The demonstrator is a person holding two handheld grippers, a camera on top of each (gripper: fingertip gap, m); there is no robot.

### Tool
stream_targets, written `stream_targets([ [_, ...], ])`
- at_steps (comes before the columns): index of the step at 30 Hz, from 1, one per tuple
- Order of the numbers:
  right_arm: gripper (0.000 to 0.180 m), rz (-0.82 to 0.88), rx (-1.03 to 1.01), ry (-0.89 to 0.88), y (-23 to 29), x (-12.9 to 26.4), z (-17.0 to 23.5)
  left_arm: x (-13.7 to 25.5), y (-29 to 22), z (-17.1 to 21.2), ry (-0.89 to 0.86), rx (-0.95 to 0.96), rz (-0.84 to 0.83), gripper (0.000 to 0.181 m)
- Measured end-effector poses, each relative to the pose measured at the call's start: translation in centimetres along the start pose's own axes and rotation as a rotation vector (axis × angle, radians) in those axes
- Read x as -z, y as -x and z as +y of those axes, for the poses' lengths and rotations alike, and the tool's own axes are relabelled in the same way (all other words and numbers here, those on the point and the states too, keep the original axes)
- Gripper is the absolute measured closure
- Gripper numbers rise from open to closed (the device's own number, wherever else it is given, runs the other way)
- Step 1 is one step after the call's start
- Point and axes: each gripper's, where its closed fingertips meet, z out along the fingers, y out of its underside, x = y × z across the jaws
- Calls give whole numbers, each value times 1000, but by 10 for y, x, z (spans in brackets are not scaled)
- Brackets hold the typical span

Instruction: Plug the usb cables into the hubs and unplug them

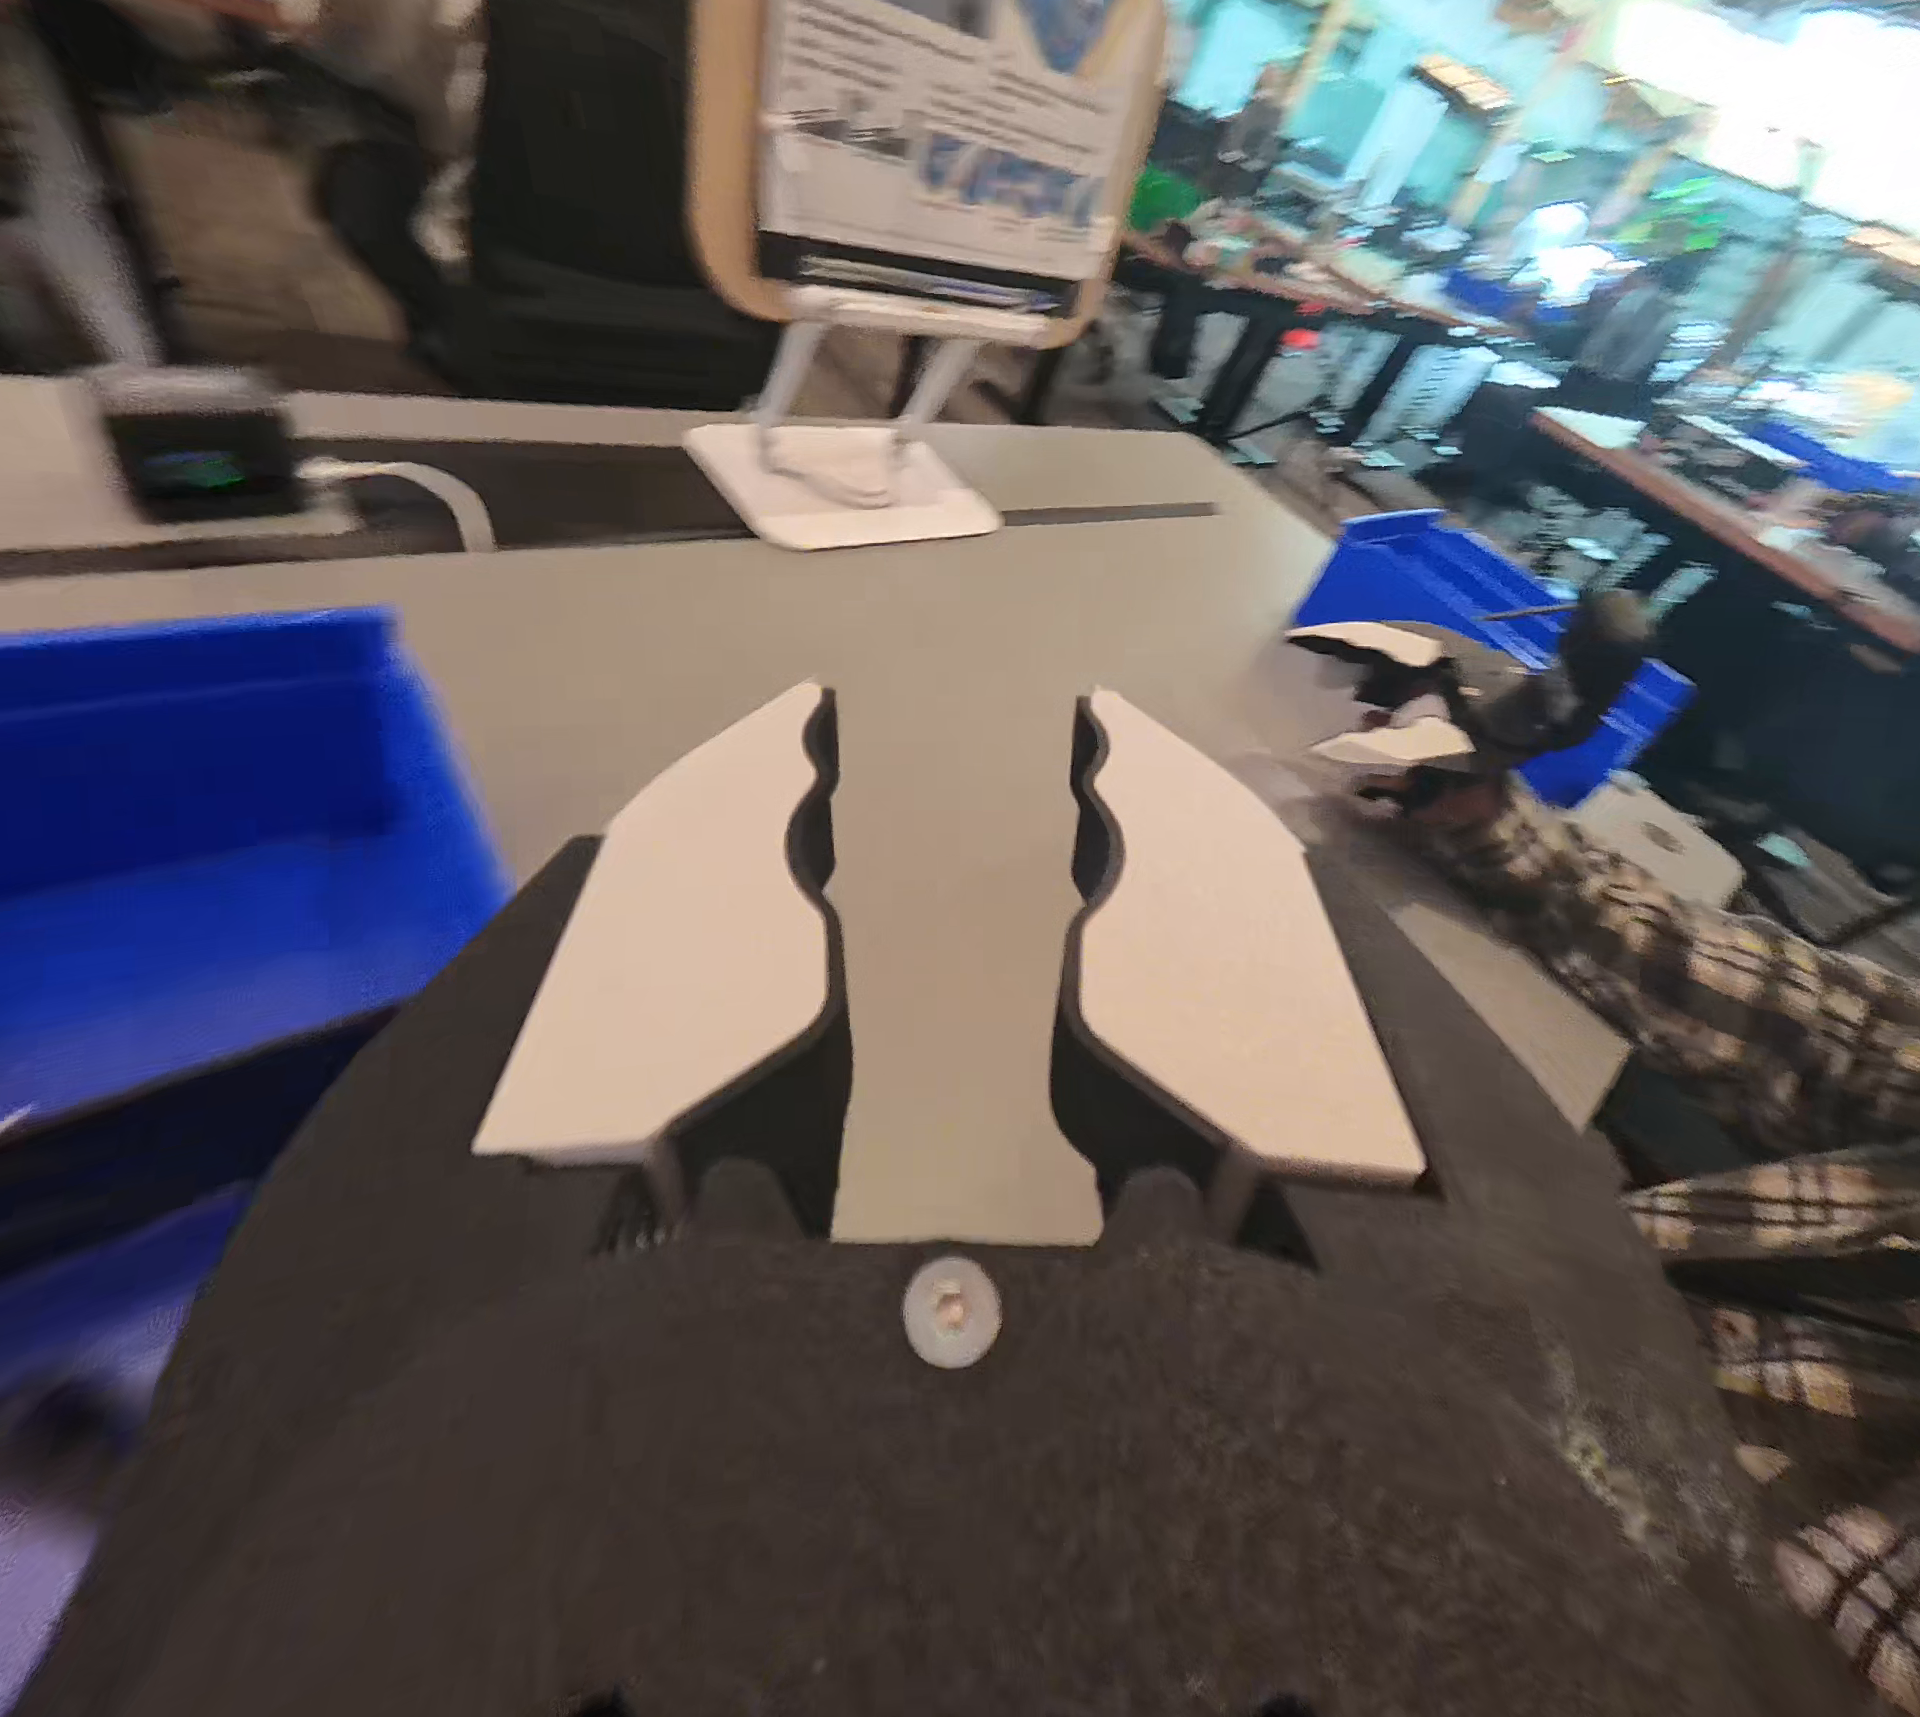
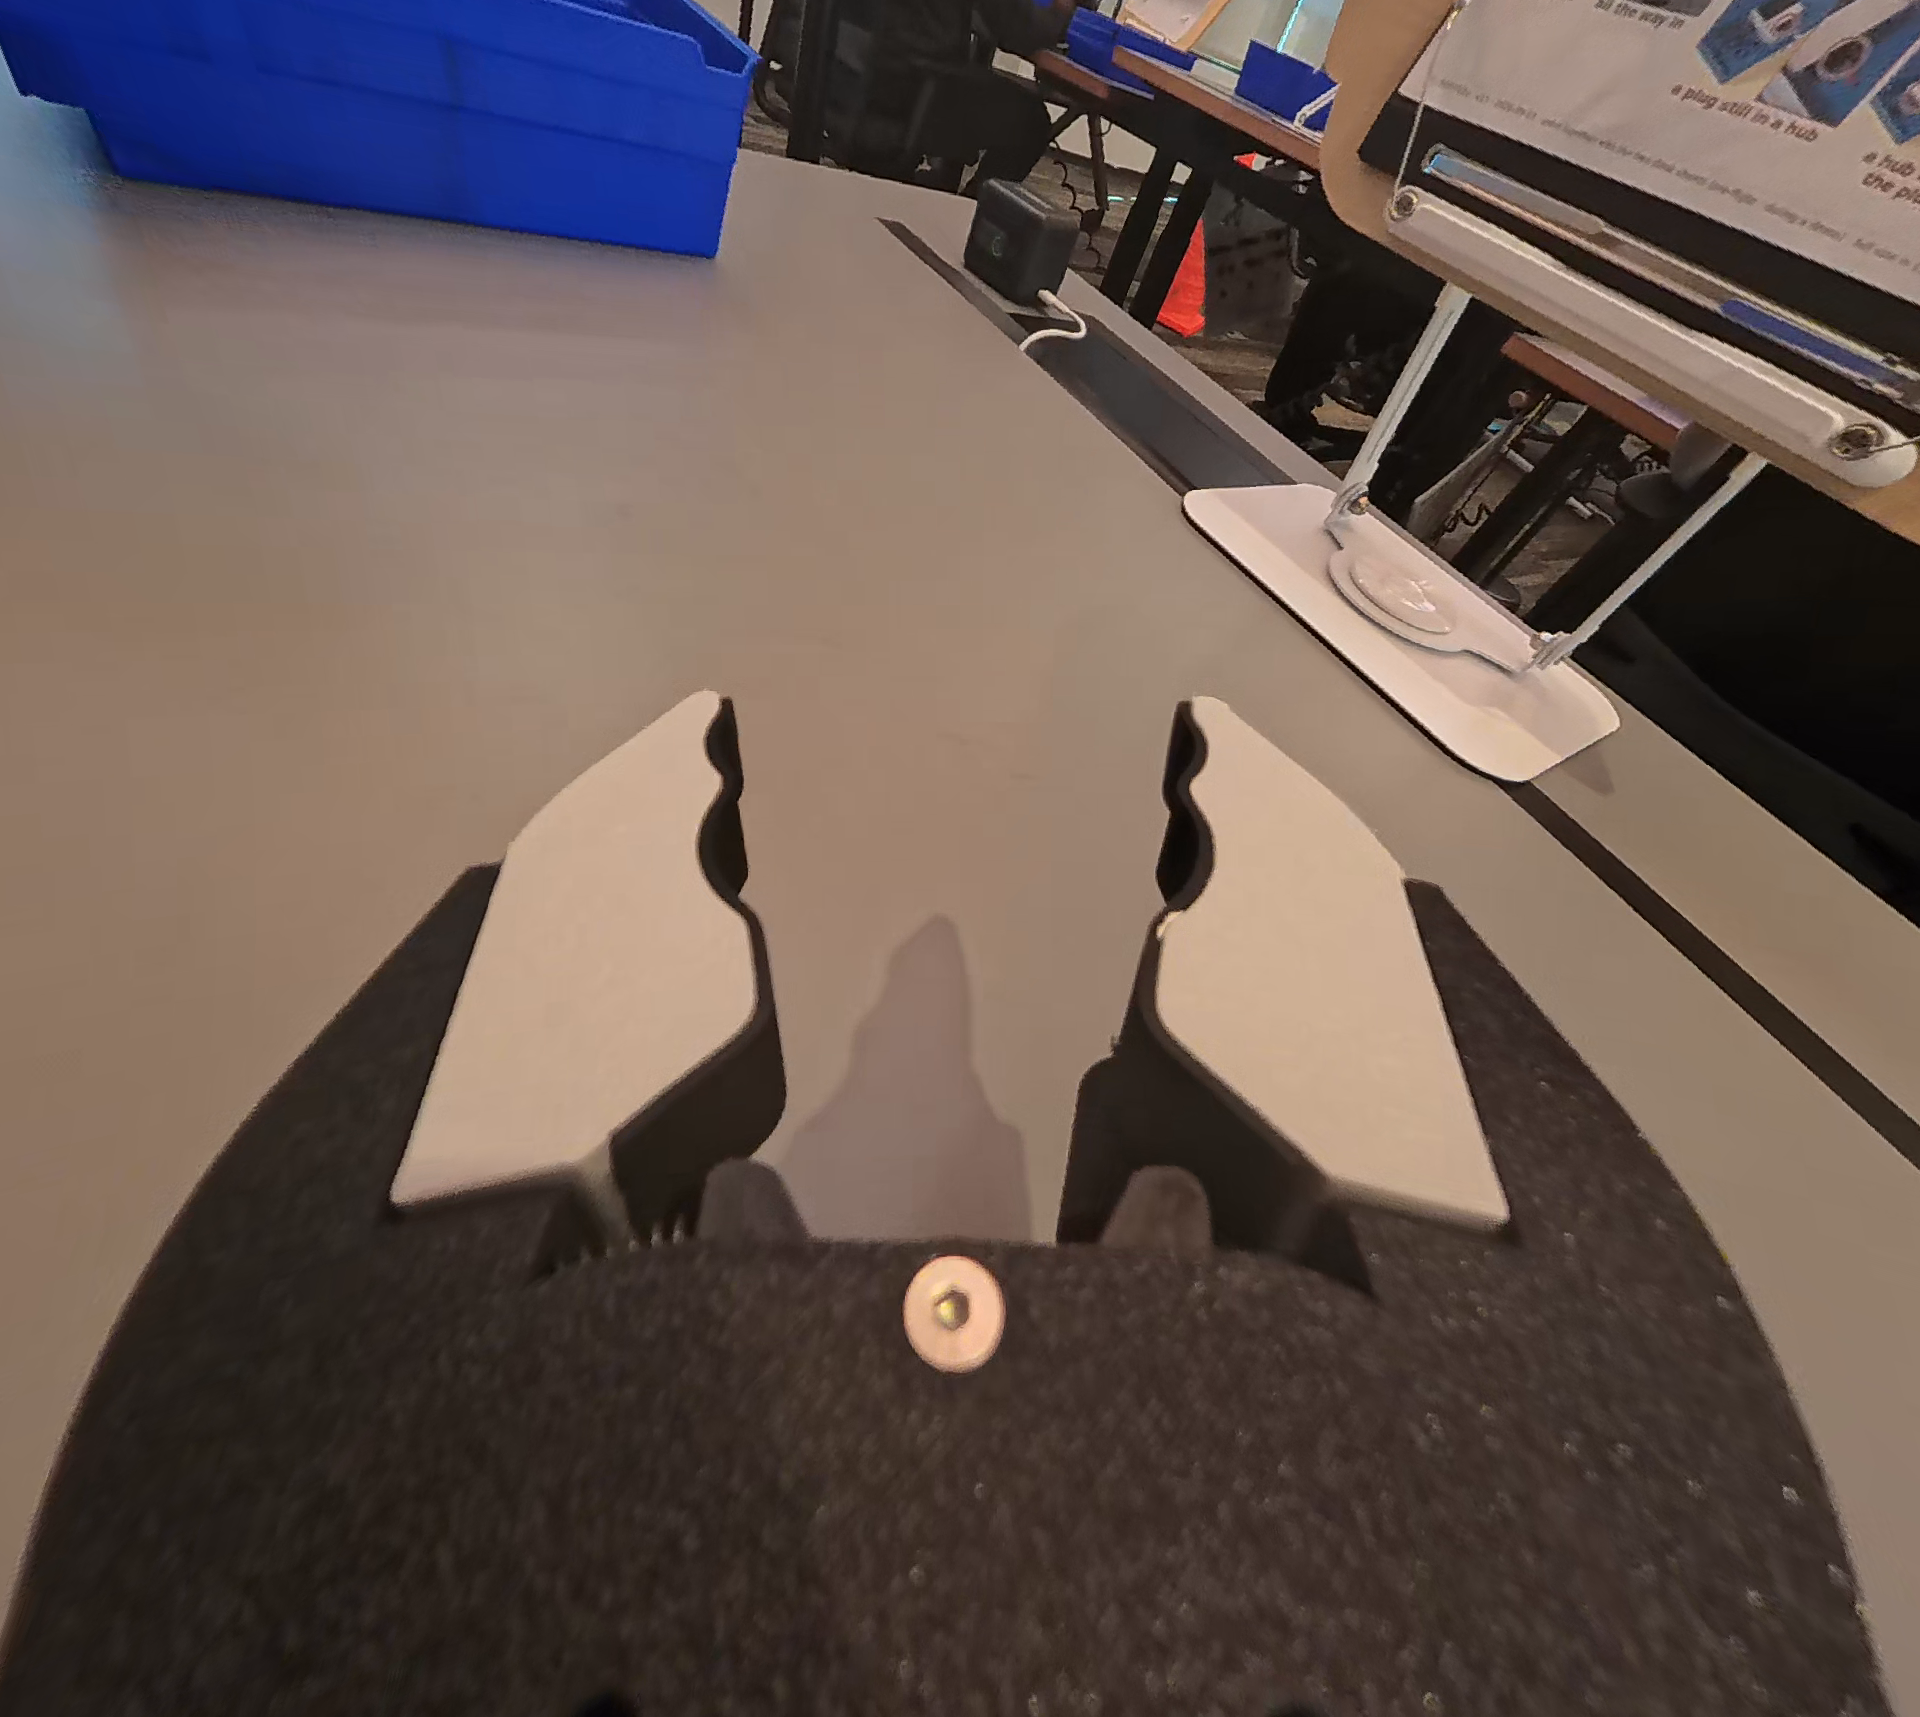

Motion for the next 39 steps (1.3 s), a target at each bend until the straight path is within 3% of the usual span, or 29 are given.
stream_targets([
  [4,107,-5,15,15,4,-2,2,54,71,15,156,57,-271,137],
  [7,111,-2,28,24,6,-2,4,77,104,40,276,134,-383,138],
  [17,116,-2,15,44,5,-4,10,90,150,124,654,276,-586,144],
  [32,117,-25,32,59,9,-5,11,79,176,150,690,425,-625,143],
  [39,118,-32,19,69,9,-6,14,68,177,168,796,416,-646,145],
])
